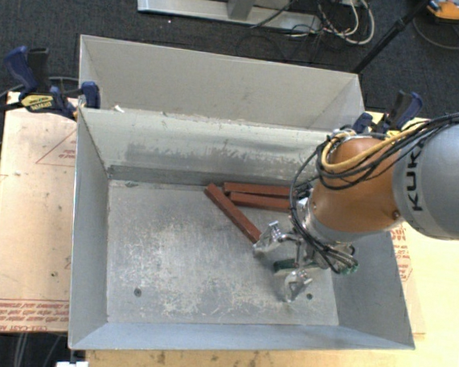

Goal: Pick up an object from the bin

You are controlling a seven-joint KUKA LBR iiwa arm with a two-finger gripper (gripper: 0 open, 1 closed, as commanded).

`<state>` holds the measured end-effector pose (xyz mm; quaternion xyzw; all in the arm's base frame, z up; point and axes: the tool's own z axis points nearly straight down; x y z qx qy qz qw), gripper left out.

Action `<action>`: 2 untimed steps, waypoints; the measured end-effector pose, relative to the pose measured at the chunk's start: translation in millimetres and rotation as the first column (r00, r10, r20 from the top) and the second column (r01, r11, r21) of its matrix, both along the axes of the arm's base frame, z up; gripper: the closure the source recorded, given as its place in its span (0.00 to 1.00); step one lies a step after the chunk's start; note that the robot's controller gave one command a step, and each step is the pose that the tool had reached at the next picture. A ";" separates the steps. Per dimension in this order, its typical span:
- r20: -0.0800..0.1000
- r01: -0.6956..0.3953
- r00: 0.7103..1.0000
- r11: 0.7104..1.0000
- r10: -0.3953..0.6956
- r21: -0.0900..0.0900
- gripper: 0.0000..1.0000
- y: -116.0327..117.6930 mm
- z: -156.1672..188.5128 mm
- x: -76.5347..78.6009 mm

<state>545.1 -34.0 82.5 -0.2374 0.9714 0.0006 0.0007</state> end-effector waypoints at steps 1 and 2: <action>0.013 -0.047 0.999 0.999 0.047 -0.002 1.00 -55.8 -5.0 15.9; 0.013 -0.047 0.999 0.999 0.047 -0.002 1.00 -55.8 -5.0 15.9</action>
Offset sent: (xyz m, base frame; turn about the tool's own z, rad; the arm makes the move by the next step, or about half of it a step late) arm 0.0000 0.0000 0.0000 0.0000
